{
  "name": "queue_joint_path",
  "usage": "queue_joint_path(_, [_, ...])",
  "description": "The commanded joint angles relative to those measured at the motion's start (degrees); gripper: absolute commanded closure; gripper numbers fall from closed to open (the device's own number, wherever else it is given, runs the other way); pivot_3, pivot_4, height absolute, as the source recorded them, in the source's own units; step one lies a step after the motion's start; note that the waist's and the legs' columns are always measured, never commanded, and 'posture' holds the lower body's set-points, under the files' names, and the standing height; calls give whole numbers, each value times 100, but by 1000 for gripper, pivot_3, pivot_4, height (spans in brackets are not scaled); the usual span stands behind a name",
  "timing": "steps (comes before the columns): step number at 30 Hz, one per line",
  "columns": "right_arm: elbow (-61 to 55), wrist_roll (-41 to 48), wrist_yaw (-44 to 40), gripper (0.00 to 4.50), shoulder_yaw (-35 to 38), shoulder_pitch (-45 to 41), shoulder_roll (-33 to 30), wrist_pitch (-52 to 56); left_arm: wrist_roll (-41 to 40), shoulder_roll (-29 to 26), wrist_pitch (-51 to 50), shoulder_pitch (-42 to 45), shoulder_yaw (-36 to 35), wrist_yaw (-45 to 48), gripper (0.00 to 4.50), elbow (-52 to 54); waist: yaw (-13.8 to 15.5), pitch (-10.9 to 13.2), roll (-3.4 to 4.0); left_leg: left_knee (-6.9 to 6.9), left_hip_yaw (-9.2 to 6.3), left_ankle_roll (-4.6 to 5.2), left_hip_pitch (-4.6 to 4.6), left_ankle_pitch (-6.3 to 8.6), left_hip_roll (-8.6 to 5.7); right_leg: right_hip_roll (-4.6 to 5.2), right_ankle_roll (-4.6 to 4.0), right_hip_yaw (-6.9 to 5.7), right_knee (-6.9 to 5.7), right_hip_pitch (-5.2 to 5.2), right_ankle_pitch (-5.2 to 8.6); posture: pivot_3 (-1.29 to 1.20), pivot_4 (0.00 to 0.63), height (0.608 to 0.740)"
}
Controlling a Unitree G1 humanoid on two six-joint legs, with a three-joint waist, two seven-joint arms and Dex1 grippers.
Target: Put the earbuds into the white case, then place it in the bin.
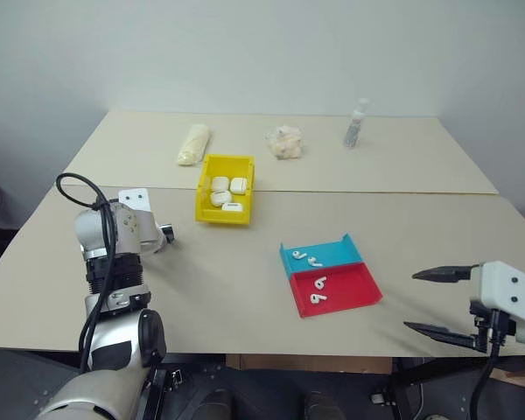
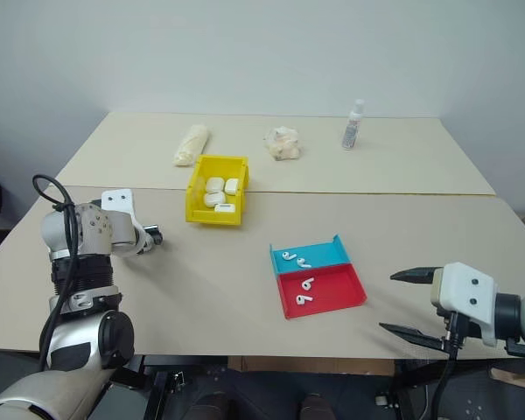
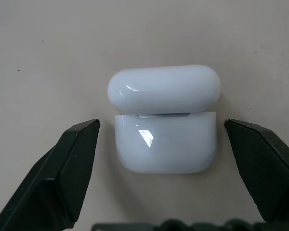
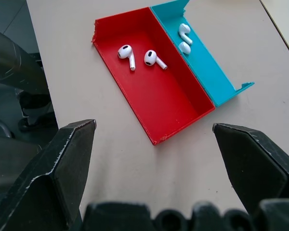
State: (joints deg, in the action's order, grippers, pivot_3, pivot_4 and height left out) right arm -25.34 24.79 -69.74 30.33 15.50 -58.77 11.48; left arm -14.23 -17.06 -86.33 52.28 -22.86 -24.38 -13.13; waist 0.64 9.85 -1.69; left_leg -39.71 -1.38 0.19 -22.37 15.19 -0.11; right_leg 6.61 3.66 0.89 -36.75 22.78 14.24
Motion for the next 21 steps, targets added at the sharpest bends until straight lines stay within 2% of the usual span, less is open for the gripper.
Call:
queue_joint_path(1, [-112,5,58,15,247,-4,33,-24,222,54,-26,104,-32,156,0,69,0,0,0,0,0,0,0,0,0,0,0,0,0,0,0,0,150,740])
queue_joint_path(2, [-113,3,66,15,240,-6,35,-18,272,64,-48,116,-45,195,0,50,0,0,0,0,0,0,0,0,0,0,0,0,0,0,0,0,150,740])
queue_joint_path(4, [-109,-7,84,0,223,-14,42,-19,326,17,-86,84,73,353,384,48,0,0,0,0,0,0,1,0,0,0,0,0,-1,0,0,0,150,740])
queue_joint_path(8, [-123,-4,98,0,230,-5,48,6,564,138,-223,144,-151,370,1567,17,-1,0,0,0,0,0,1,0,0,0,0,0,0,-1,0,0,150,740])
queue_joint_path(9, [-125,-3,97,0,232,0,49,4,616,164,-242,160,-201,373,1728,20,-5,0,0,1,0,1,0,1,0,0,0,-1,0,0,0,0,150,740])
queue_joint_path(11, [-138,5,102,0,245,10,53,8,679,187,-321,193,-249,461,1728,87,-15,0,0,1,0,1,0,1,1,0,0,0,0,1,0,0,150,740])
queue_joint_path(17, [-159,31,102,0,287,51,27,20,793,-28,-322,192,223,852,1728,430,-8,1,-1,0,-1,1,-2,1,1,-1,0,-1,0,2,0,0,150,740])
queue_joint_path(19, [-160,41,98,0,298,32,-1,30,707,-309,-230,118,644,1204,1728,739,-11,2,-4,1,-1,1,-6,1,1,-1,0,-2,0,6,0,0,150,740])
queue_joint_path(21, [-167,60,93,0,311,0,-35,61,607,-511,-125,102,776,1528,1728,969,-21,2,-4,0,-1,-2,-21,-1,3,-2,0,-1,-3,23,0,0,150,740])
